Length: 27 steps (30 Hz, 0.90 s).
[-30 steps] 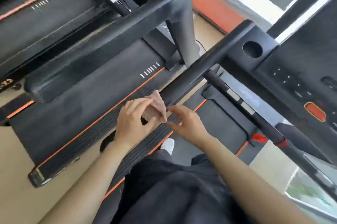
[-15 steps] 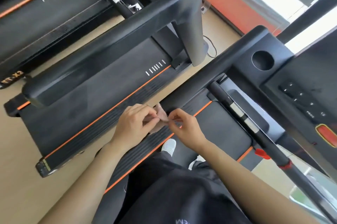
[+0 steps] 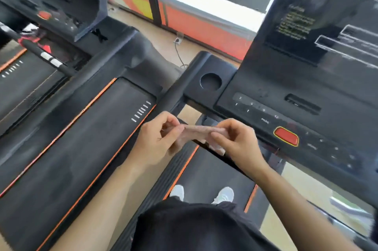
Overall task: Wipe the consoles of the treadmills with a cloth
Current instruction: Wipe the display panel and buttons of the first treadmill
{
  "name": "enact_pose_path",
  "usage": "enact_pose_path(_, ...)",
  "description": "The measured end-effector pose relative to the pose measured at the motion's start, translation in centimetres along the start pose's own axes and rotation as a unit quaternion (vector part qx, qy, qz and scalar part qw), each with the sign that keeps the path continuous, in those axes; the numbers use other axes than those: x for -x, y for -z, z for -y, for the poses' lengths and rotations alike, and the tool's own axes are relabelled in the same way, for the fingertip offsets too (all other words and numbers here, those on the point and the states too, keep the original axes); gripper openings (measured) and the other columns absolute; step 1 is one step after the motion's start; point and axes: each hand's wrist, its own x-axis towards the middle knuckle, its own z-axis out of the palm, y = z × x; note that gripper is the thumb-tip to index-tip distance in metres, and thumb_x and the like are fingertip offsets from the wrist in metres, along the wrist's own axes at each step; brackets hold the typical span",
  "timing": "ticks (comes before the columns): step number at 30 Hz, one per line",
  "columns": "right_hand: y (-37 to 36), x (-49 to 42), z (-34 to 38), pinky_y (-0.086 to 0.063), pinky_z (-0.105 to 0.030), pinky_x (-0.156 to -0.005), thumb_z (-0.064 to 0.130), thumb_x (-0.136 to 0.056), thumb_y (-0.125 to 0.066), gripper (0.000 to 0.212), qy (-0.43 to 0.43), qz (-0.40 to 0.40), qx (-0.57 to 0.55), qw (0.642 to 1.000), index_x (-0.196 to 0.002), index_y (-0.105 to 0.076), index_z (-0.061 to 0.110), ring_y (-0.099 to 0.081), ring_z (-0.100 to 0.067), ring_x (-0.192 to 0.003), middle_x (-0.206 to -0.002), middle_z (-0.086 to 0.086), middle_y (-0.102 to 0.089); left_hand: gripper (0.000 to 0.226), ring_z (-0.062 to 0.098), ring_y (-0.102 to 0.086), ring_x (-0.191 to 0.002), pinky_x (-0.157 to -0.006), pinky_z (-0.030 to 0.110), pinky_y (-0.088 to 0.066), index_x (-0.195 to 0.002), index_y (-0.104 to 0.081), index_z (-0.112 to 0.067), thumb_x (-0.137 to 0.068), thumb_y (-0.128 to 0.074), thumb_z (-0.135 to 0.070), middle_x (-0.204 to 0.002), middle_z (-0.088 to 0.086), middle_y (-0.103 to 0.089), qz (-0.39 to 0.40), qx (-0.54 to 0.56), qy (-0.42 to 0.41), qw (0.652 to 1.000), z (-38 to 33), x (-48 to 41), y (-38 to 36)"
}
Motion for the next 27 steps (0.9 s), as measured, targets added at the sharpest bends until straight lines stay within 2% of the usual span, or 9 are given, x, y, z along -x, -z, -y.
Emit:
enact_pose_path(3,4.7,-0.7,-0.2,-0.051,-0.019,-0.066,0.001,-0.086,-0.076,0.017,0.028,-0.062,-0.043,0.997,-0.085,-0.07,0.017,-0.063,-0.002,-0.069,-0.077,0.009,-0.071,0.013,0.014,-0.062,-0.07,-0.07,0.031,-0.05,-0.08,-0.067,-0.024,-0.092,-0.073,-0.027,-0.076,-0.007,-0.069,0.07,-0.023,0.005,0.997,-2.9,-1.4,-2.8)
enact_pose_path(7,9.9,-1.8,-0.1,-0.045,-0.016,-0.067,-0.003,-0.09,-0.07,0.023,0.07,-0.038,-0.046,0.996,-0.09,-0.07,0.02,-0.062,0.001,-0.066,-0.077,0.02,-0.07,0.006,0.005,-0.063,-0.073,-0.073,0.019,-0.047,-0.081,-0.07,-0.03,-0.085,-0.07,-0.034,-0.078,-0.014,-0.07,0.129,-0.017,-0.017,0.991,-6.5,-3.3,-7.1)
enact_pose_path(9,12.1,-2.4,-0.1,-0.044,-0.016,-0.069,0.001,-0.091,-0.07,0.019,0.081,-0.027,-0.008,0.996,-0.092,-0.072,0.019,-0.063,0.0,-0.066,-0.074,0.023,-0.069,0.013,0.005,-0.068,-0.086,-0.08,0.019,-0.051,-0.092,-0.073,-0.028,-0.083,-0.068,-0.035,-0.09,-0.014,-0.074,0.126,0.001,-0.025,0.992,-8.1,-4.6,-9.3)
enact_pose_path(12,14.6,-3.0,-0.4,-0.052,-0.028,-0.074,0.008,-0.092,-0.071,0.014,0.095,-0.013,0.03,0.995,-0.099,-0.075,0.02,-0.067,-0.006,-0.072,-0.083,0.01,-0.074,0.032,0.004,-0.066,-0.111,-0.095,0.024,-0.053,-0.116,-0.07,-0.031,-0.084,-0.069,-0.034,-0.114,-0.019,-0.072,0.13,0.018,-0.047,0.99,-9.9,-6.5,-12.1)
enact_pose_path(16,17.0,-3.2,0.3,-0.055,-0.024,-0.08,0.005,-0.092,-0.069,0.023,0.084,0.004,0.01,0.996,-0.107,-0.074,0.021,-0.071,-0.007,-0.091,-0.097,0.011,-0.075,0.045,0.006,-0.062,-0.123,-0.104,0.032,-0.051,-0.133,-0.06,-0.035,-0.091,-0.073,-0.031,-0.126,-0.019,-0.068,0.19,0.016,-0.076,0.979,-11.6,-9.2,-14.8)
enact_pose_path(18,17.9,-3.6,0.8,-0.056,-0.025,-0.087,0.005,-0.09,-0.071,0.024,0.094,-0.007,0.03,0.995,-0.107,-0.074,0.022,-0.071,-0.01,-0.1,-0.102,0.011,-0.075,0.035,0.01,-0.067,-0.115,-0.1,0.034,-0.054,-0.127,-0.065,-0.029,-0.093,-0.074,-0.027,-0.116,-0.013,-0.073,0.222,0.038,-0.078,0.971,-12.3,-10.7,-15.8)
enact_pose_path(22,18.4,-4.2,1.0,-0.054,-0.02,-0.083,0.009,-0.088,-0.075,0.022,0.063,-0.063,0.054,0.995,-0.103,-0.074,0.026,-0.07,-0.007,-0.098,-0.101,0.015,-0.074,0.005,0.01,-0.071,-0.086,-0.08,0.03,-0.059,-0.097,-0.073,-0.019,-0.093,-0.075,-0.021,-0.091,-0.004,-0.076,0.233,0.055,-0.089,0.967,-12.8,-13.0,-15.9)
enact_pose_path(25,18.3,-4.9,1.0,-0.052,-0.015,-0.079,0.009,-0.087,-0.076,0.024,0.041,-0.092,0.086,0.991,-0.1,-0.074,0.029,-0.069,-0.003,-0.094,-0.097,0.019,-0.073,0.006,0.015,-0.071,-0.08,-0.076,0.029,-0.06,-0.09,-0.073,-0.022,-0.091,-0.077,-0.026,-0.084,-0.004,-0.076,0.245,0.034,-0.108,0.963,-12.1,-14.8,-14.9)
enact_pose_path(27,18.2,-5.7,1.0,-0.055,-0.02,-0.077,0.007,-0.088,-0.074,0.025,0.031,-0.102,0.108,0.988,-0.1,-0.074,0.029,-0.069,-0.006,-0.091,-0.095,0.019,-0.073,0.006,0.011,-0.071,-0.076,-0.073,0.025,-0.057,-0.088,-0.072,-0.026,-0.09,-0.078,-0.028,-0.083,-0.006,-0.076,0.249,0.014,-0.116,0.961,-11.4,-16.4,-14.1)
